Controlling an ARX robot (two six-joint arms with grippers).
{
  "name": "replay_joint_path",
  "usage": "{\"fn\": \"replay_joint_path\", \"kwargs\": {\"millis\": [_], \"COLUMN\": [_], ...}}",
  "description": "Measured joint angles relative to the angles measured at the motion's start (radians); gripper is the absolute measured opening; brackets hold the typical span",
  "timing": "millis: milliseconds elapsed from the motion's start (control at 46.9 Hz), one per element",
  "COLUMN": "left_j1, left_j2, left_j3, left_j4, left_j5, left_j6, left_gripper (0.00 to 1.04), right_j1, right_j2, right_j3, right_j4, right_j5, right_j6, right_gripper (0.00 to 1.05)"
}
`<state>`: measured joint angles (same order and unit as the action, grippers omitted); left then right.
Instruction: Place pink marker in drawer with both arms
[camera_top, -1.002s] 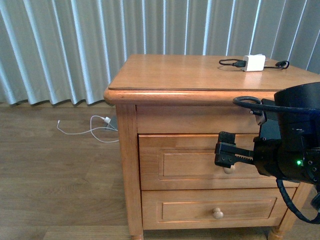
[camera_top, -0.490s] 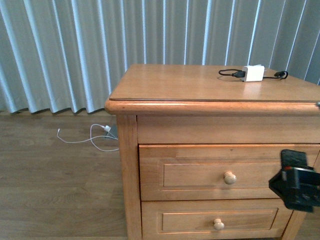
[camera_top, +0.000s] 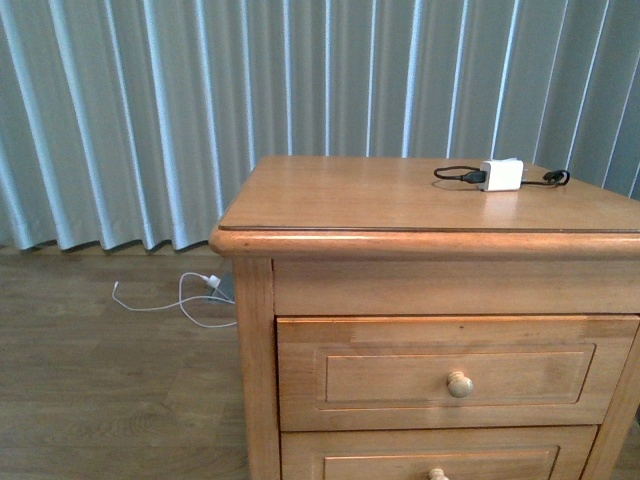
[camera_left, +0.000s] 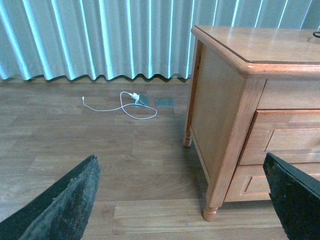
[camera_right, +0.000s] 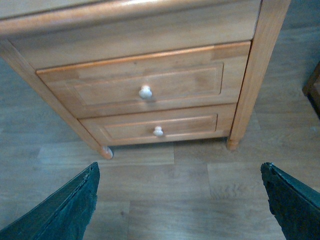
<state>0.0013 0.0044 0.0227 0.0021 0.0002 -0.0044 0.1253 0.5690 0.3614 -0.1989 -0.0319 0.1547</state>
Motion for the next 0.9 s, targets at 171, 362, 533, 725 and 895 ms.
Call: {"fn": "replay_joint_path", "kwargs": {"millis": [171, 362, 533, 725, 895], "left_j1": [0.0, 0.0, 0.0, 0.0, 0.0], "left_j2": [0.0, 0.0, 0.0, 0.0, 0.0], "left_j3": [0.0, 0.0, 0.0, 0.0, 0.0], "left_j4": [0.0, 0.0, 0.0, 0.0, 0.0], "left_j5": [0.0, 0.0, 0.0, 0.0, 0.0], "left_j6": [0.0, 0.0, 0.0, 0.0, 0.0], "left_gripper": [0.99, 0.99, 0.99, 0.99, 0.99], "right_j1": [0.013, -0.016, -0.121, -0.123, -0.123], "right_j2": [-0.026, -0.136, -0.211, -0.27, -0.314], "right_j3": [-0.066, -0.22, -0.279, -0.301, -0.318], "right_j4": [0.153, 0.492, 0.467, 0.438, 0.409], "right_j5": [0.089, 0.138, 0.037, 0.034, 0.034], "right_j6": [-0.035, -0.13, -0.145, -0.151, -0.151], "right_gripper": [0.89, 0.55, 0.16, 0.01, 0.01]}}
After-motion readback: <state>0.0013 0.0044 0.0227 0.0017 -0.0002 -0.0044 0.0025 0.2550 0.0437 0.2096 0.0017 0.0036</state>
